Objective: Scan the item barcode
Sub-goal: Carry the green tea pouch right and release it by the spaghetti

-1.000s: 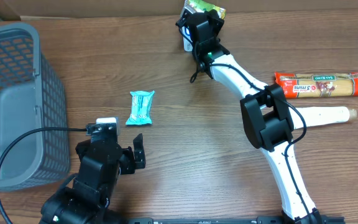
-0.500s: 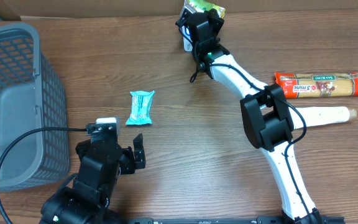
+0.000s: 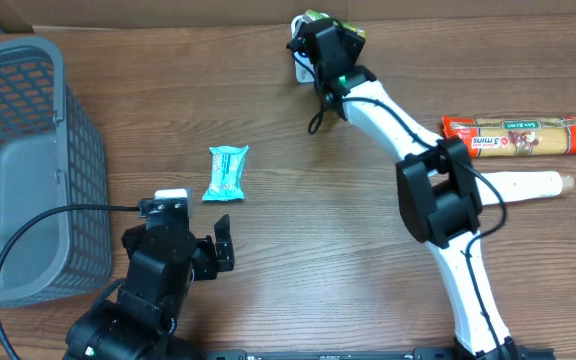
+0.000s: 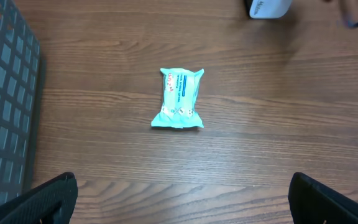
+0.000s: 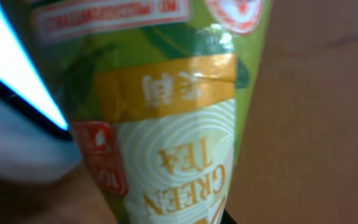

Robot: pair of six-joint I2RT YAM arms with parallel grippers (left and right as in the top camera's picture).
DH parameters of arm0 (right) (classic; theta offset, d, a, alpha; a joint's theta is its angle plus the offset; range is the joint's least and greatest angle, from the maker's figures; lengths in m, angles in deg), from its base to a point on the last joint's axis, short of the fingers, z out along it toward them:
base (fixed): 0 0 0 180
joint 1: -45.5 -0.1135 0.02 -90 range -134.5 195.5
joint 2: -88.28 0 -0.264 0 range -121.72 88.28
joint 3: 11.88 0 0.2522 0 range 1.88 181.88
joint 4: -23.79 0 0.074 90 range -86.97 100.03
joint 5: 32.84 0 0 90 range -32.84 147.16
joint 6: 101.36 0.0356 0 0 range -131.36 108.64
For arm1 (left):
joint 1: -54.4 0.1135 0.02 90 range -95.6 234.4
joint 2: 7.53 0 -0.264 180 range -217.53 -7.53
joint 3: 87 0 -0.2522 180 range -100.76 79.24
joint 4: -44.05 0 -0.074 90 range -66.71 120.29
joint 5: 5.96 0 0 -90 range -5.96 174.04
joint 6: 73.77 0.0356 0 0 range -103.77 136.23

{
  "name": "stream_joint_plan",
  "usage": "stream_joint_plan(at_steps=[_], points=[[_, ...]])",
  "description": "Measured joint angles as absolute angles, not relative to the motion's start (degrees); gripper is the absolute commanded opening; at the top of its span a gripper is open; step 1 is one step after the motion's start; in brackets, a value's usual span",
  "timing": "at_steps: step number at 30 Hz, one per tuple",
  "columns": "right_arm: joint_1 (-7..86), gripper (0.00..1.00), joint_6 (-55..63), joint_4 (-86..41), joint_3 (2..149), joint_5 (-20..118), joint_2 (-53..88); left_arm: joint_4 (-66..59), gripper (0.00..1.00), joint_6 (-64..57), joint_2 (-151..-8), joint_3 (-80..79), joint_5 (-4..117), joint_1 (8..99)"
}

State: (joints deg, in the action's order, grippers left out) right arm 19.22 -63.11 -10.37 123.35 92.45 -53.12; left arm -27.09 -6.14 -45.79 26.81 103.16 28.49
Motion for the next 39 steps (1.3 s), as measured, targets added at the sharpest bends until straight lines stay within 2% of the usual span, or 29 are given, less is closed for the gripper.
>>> stream_joint_plan(at_steps=[6, 9, 13, 18, 20, 24, 31, 39], points=[[18.83, 0.04, -48.38, -23.84, 123.33, 89.63, -39.02, -27.07, 1.00, -6.14, -45.79, 26.81, 103.16, 28.49], [18.43, 0.06, -34.78, -34.85, 123.55, 87.93, -29.69, -27.09, 0.99, -6.14, -45.79, 26.81, 103.16, 28.49], [18.52, 0.04, -16.53, -50.22, 124.14, 79.78, -19.50, -27.07, 1.00, -6.14, -45.79, 26.81, 103.16, 28.49], [20.92, 0.04, 2.24, -65.63, 124.71, 68.74, -16.20, -27.09, 0.99, -6.14, -45.79, 26.81, 103.16, 28.49], [25.14, 0.04, 9.98, -68.38, 123.13, 63.14, -17.49, -27.07, 1.00, -6.14, -45.79, 26.81, 103.16, 28.49], [35.52, 0.04, 15.23, -66.83, 120.05, 52.78, -18.91, -27.07, 1.00, -6.16, -45.79, 26.81, 103.16, 28.49], [53.75, 0.04, 18.31, -63.75, 113.80, 45.53, -19.16, -27.09, 1.00, -6.14, -45.79, 26.81, 103.16, 28.49], [62.41, 0.04, 25.61, -54.50, 98.24, 44.61, -19.05, -27.09, 1.00, -6.14, -45.79, 26.81, 103.16, 28.49]])
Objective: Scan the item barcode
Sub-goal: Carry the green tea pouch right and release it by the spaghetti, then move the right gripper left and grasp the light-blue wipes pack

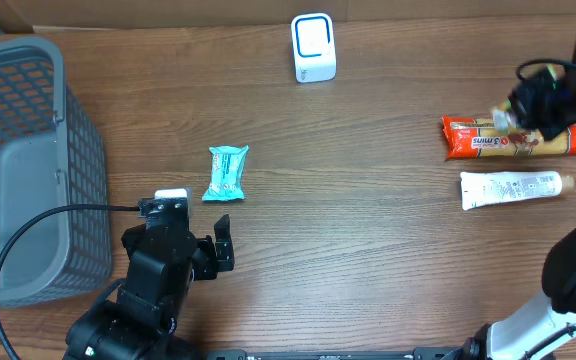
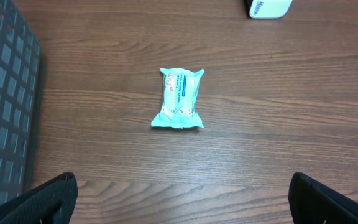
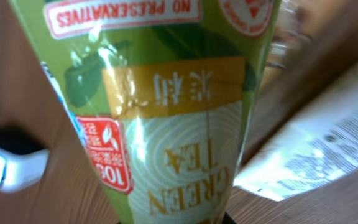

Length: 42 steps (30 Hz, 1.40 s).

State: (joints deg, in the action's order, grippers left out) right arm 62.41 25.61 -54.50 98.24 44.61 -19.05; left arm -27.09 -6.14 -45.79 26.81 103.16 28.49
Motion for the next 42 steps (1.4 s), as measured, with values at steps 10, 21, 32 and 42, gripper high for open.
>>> stream_joint_plan(at_steps=[10, 21, 32, 42], points=[[65.71, 0.47, 33.46, -43.05, 84.38, 47.06, -19.13, -27.07, 1.00, -6.14, -45.79, 26.81, 103.16, 28.49], [65.64, 0.53, 26.94, -46.57, 84.38, 44.24, -19.13, -27.07, 0.99, -6.16, -45.79, 26.81, 103.16, 28.49], [58.17, 0.84, 6.59, -49.08, 88.12, 36.41, -11.24, -27.07, 1.00, -6.14, -45.79, 26.81, 103.16, 28.49], [34.91, 1.00, 2.59, -42.02, 88.62, 35.10, -9.89, -27.07, 1.00, -6.14, -45.79, 26.81, 103.16, 28.49]])
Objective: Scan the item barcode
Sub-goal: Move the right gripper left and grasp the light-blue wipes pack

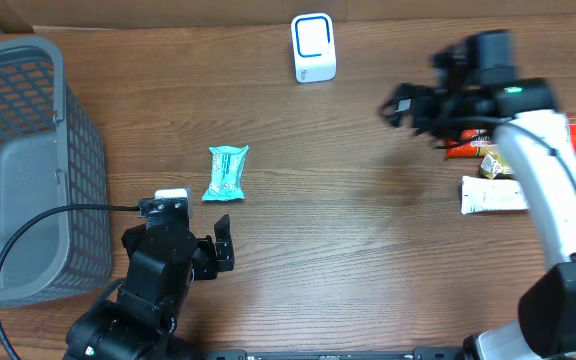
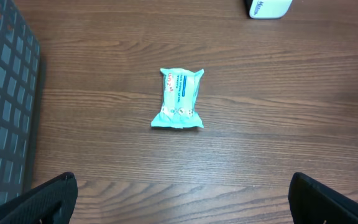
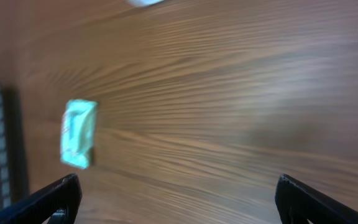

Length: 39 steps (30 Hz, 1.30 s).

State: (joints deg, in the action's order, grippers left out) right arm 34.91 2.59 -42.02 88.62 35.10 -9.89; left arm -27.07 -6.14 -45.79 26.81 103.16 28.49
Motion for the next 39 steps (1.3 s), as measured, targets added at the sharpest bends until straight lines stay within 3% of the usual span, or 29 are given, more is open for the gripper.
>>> stream_joint_plan(at_steps=[6, 14, 24, 39], points=[[20.75, 1.00, 7.16, -28.41, 89.34, 35.80, -17.78, -27.09, 1.00, -6.14, -45.79, 26.81, 103.16, 28.49], [7.18, 1.00, 10.97, -25.17, 104.36, 43.19, -34.83, -27.09, 1.00, -6.14, -45.79, 26.81, 103.16, 28.49], [2.67, 1.00, 13.44, -12.06, 105.47, 48.13, -43.35, -27.07, 1.00, -6.14, -45.79, 26.81, 103.16, 28.49], [-6.99, 1.00, 13.41, -9.41, 105.49, 67.69, -47.85, -27.07, 0.99, -6.14, -45.79, 26.81, 103.16, 28.49]])
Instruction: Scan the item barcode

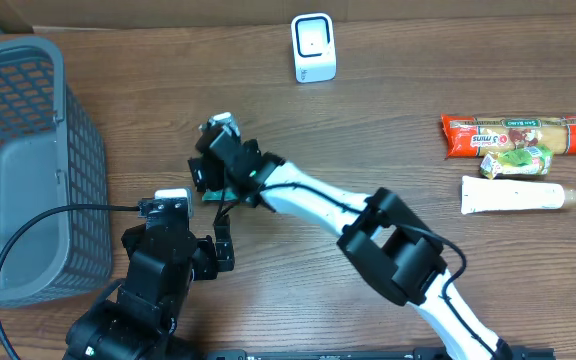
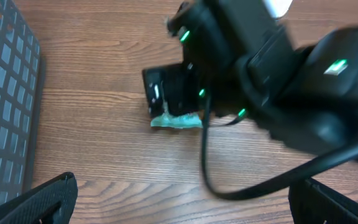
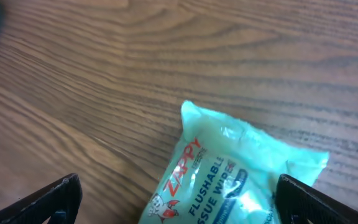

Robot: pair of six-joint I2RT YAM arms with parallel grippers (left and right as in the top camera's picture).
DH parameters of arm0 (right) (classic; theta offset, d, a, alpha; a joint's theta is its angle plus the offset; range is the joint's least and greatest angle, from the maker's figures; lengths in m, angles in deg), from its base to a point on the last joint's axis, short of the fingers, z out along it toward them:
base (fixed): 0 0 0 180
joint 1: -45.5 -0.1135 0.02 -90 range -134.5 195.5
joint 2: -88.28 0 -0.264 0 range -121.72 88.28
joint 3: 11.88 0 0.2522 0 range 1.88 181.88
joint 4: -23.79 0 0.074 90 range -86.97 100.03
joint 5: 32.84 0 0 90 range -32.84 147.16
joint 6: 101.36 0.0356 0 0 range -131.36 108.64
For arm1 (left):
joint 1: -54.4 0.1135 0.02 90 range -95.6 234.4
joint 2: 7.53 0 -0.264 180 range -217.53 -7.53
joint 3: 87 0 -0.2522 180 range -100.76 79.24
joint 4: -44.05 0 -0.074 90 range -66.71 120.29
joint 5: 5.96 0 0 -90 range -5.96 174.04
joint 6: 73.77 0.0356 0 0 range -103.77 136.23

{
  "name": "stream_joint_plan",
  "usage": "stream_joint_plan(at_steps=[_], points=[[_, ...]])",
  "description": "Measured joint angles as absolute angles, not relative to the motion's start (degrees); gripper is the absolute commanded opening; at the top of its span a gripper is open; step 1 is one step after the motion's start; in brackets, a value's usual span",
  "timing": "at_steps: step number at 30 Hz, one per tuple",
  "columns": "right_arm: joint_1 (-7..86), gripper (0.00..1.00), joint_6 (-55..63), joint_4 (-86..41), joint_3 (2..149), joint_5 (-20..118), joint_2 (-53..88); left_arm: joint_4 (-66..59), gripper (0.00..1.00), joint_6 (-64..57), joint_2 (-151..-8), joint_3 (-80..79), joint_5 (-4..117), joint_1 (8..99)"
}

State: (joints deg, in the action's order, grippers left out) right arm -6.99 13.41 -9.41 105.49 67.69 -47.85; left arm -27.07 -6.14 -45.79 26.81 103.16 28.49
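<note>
A teal pack of flushable wipes [image 3: 241, 177] lies flat on the wooden table, left of centre. My right gripper [image 3: 179, 208] stands open low over it, one fingertip [image 3: 58, 199] off each side of the pack. In the overhead view the right gripper [image 1: 220, 170] hides nearly all of the pack. From the left wrist, only the pack's near edge [image 2: 176, 122] shows under the right arm. The white scanner [image 1: 313, 47] stands at the table's far edge. My left gripper [image 1: 218, 250] rests open near the front, short of the pack.
A grey mesh basket [image 1: 18, 160] fills the left side. At the right lie a red pasta pack [image 1: 518, 135], a green tea packet [image 1: 516, 160] and a white tube [image 1: 516, 194]. The right arm [image 1: 318, 205] stretches across the table's middle.
My right gripper, open over the right half of the table, now stands open over the wipes pack at the left. The left arm and the pack have not moved.
My right gripper held a green tea packet at the scanner. Then it held the packet over the items at the right. Then the packet lay between the pasta and the tube, with the gripper open. Now the gripper is over the wipes pack.
</note>
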Motion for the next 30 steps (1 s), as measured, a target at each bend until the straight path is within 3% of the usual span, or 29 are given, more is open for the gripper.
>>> stream_joint_plan(at_steps=[7, 12, 15, 20, 23, 30], points=[[-7.93, 1.00, 13.48, -9.81, 105.78, 75.03, -50.00, -27.07, 1.00, -6.14, -45.79, 26.81, 103.16, 28.49], [-7.73, 0.82, 13.70, -14.40, 106.52, 75.99, -50.02, -27.07, 1.00, -6.14, -45.79, 26.81, 103.16, 28.49], [-7.73, 0.81, 13.70, -17.24, 107.20, 75.99, -50.00, -27.07, 1.00, -6.14, -45.79, 26.81, 103.16, 28.49], [-7.10, 0.80, 13.70, -23.97, 108.75, 74.46, -49.56, -27.07, 1.00, -6.14, -45.79, 26.81, 103.16, 28.49], [-5.76, 0.86, 13.74, -29.54, 109.45, 71.80, -48.66, -27.07, 1.00, -6.14, -45.79, 26.81, 103.16, 28.49], [2.94, 0.85, 7.01, -43.07, 110.54, 64.93, -46.98, -27.07, 0.99, -6.14, -45.79, 26.81, 103.16, 28.49]])
